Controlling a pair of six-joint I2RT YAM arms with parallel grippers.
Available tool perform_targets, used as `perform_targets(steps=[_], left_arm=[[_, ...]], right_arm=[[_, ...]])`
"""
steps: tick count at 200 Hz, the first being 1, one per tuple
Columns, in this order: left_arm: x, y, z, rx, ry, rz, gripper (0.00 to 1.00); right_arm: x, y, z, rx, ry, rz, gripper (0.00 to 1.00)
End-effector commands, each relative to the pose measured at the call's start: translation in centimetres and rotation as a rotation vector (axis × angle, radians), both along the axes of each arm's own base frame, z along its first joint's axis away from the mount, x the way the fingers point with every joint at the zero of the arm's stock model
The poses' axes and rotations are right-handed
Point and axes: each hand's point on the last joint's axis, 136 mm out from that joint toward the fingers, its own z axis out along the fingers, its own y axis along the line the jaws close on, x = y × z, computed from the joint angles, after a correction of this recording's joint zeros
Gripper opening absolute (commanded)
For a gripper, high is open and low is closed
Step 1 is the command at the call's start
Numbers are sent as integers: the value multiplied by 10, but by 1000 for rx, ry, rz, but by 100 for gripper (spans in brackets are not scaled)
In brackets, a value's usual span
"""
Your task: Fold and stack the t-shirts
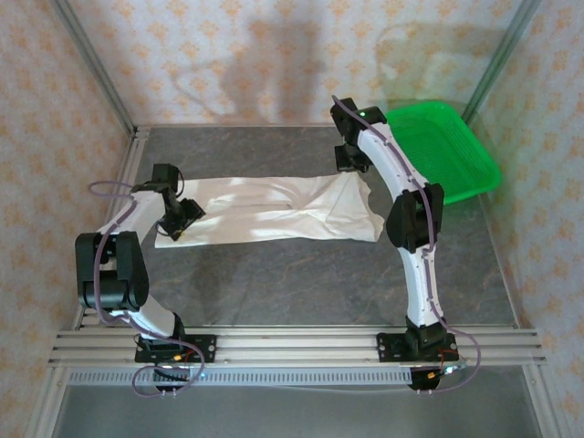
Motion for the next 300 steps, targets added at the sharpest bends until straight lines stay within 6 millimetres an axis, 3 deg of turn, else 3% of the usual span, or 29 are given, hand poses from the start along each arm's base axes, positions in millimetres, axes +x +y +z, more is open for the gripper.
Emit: perform_targets(steps=[1, 68, 110, 145, 170, 192, 217, 235, 253, 273, 300], left_arm=[[-2, 9, -11, 53, 12, 20, 65], [-17, 15, -34, 92, 95, 16, 64], [-17, 15, -37, 92, 105, 12, 64], [-19, 16, -39, 98, 116, 6, 64], [-23, 17, -41, 101, 130, 6, 63], [-26, 18, -43, 110, 143, 8, 64], [-27, 18, -43, 112, 144, 8, 64], [-26, 18, -43, 111, 143, 7, 64], [-26, 18, -43, 110, 144, 7, 64], [-25, 18, -44, 109, 144, 8, 64], [-26, 17, -46, 104, 153, 3, 63]], right_arm=[[9, -10, 1, -53, -14, 6, 0], [29, -5, -13, -61, -39, 9, 0], [26, 0, -29, -34, 2, -1, 2], [26, 18, -32, 68, 12, -1, 7], [20, 22, -35, 94, 41, -3, 27], [12, 8, -29, 80, 48, -59, 43], [-7, -14, -6, 152, 10, -173, 54], [-34, -27, 9, 243, -5, -248, 57], [-70, -35, -3, 326, 43, -304, 57], [-103, -50, -29, 305, 90, -349, 57], [-128, -66, -60, 288, 109, -405, 56]])
